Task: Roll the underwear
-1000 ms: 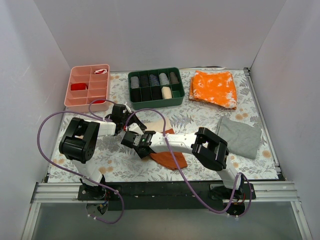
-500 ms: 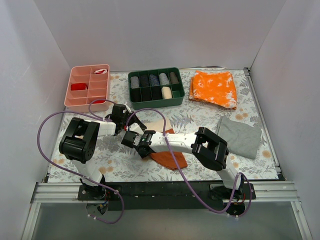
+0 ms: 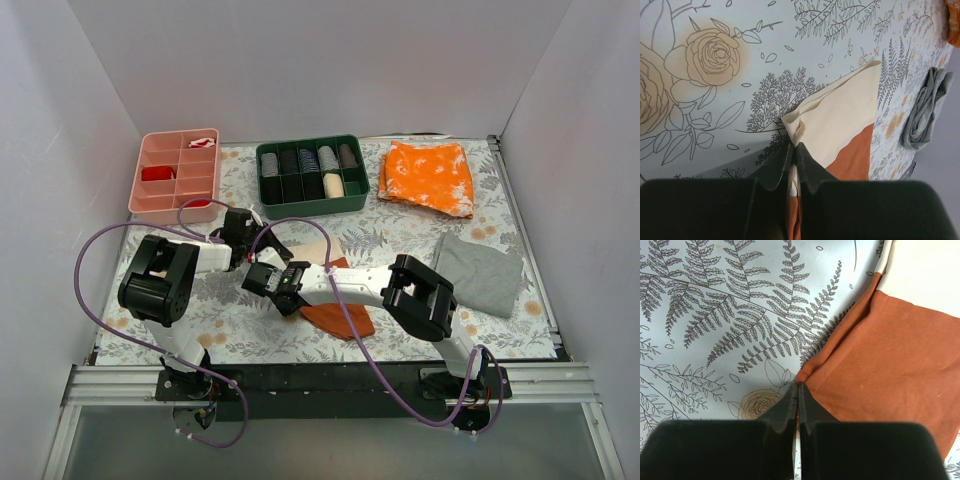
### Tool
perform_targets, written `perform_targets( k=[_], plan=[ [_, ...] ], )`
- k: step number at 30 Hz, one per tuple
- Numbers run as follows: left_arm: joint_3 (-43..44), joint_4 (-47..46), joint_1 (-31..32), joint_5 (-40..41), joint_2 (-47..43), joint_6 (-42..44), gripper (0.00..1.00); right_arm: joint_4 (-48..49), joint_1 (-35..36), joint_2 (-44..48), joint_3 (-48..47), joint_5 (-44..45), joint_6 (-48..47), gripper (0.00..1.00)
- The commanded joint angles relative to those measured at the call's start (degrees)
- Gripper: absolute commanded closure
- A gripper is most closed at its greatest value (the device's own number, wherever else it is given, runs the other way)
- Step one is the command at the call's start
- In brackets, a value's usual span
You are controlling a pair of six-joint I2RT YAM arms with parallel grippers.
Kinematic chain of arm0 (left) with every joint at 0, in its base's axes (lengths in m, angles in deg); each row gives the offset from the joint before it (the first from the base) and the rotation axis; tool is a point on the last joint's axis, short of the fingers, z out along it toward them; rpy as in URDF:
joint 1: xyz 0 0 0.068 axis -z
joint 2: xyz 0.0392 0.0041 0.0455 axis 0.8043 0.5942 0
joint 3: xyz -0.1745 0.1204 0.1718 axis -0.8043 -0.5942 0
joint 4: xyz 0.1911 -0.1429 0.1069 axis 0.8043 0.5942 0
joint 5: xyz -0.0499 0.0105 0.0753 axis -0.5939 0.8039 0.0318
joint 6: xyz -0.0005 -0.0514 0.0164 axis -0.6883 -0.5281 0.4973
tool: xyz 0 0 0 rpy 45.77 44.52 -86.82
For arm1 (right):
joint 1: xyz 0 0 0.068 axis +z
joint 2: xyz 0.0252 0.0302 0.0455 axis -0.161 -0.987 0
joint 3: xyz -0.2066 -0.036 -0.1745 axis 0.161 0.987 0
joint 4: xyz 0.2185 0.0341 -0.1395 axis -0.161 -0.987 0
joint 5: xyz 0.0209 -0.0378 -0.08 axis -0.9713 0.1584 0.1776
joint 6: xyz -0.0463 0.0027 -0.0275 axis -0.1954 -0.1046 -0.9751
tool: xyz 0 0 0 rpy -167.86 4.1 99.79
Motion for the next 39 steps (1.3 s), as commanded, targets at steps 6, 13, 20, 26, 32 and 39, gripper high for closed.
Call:
perform_targets(
  k=[6,13,20,26,32,39],
  plan=[
    [1.2,6.4,-1.2,3.0,-3.8,0.9,1.0,5.3,-0.6,3.0,4.1,-2.9,-0.1,0.99],
    [1.3,10.1,-1.4,3.9,-7.8,1.6,1.0,12.5,-1.5,9.8,8.9,-8.9,-1.1,0.99],
    [1.3,16.0,-1.4,5.6,-11.0,2.2,1.0,19.1,-2.9,16.4,14.2,-16.6,-0.3,0.99],
    [1.2,21.7,-1.4,8.6,-15.2,2.1,1.0,22.7,-4.5,19.8,19.2,-22.1,0.9,0.99],
    [1.2,26.4,-1.4,11.4,-20.4,2.2,1.0,27.6,-5.9,22.2,23.2,-28.6,2.5,0.99],
    [2.2,31.0,-1.4,12.6,-22.2,3.2,1.0,34.2,-7.0,25.0,29.0,-33.4,4.9,0.99]
  ],
)
